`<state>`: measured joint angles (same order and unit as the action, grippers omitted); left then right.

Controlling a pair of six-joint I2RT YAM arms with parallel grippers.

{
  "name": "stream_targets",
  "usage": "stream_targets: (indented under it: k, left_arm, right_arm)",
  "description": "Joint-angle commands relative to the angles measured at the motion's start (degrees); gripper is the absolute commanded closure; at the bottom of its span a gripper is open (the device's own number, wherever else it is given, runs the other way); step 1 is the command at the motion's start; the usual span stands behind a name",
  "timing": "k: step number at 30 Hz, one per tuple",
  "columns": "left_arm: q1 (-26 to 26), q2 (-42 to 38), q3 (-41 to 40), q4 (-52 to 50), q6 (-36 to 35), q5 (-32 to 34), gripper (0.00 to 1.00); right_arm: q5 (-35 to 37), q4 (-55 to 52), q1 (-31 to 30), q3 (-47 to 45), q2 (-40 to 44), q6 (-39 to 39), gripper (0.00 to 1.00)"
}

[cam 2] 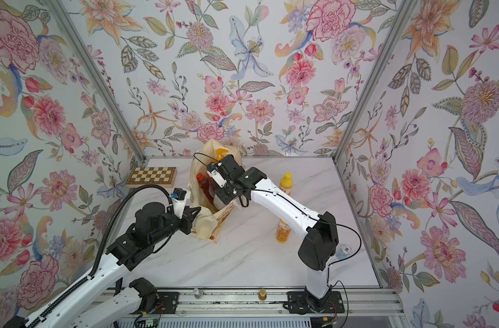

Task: Pack dish soap into the shopping bag
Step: Place the bottle of dish soap in the shopping bag.

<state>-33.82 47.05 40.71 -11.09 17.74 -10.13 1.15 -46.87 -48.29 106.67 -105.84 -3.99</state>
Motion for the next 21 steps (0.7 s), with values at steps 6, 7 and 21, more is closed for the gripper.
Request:
stream_targets:
  k: [6,7,21]
  left_arm:
    - [-1.3,-0.4,2.6,3.3,-1.8,-1.8,1.00]
    - [-1.3,-0.4,2.6,3.3,-1.9,-1.7,1.00]
    - [-1.6,-1.9,3.5,3.0,-2.1,-1.0,1.00]
  right_arm:
    - [-7.6,5.7,-2.5,4.5,-1.8,0.0,1.00]
    - [-8.4,5.7,-2.5,5.3,-2.5,-0.1,1.00]
    - [-4.1,5.2,-3.1,7.7,-10.6,-1.0,1.00]
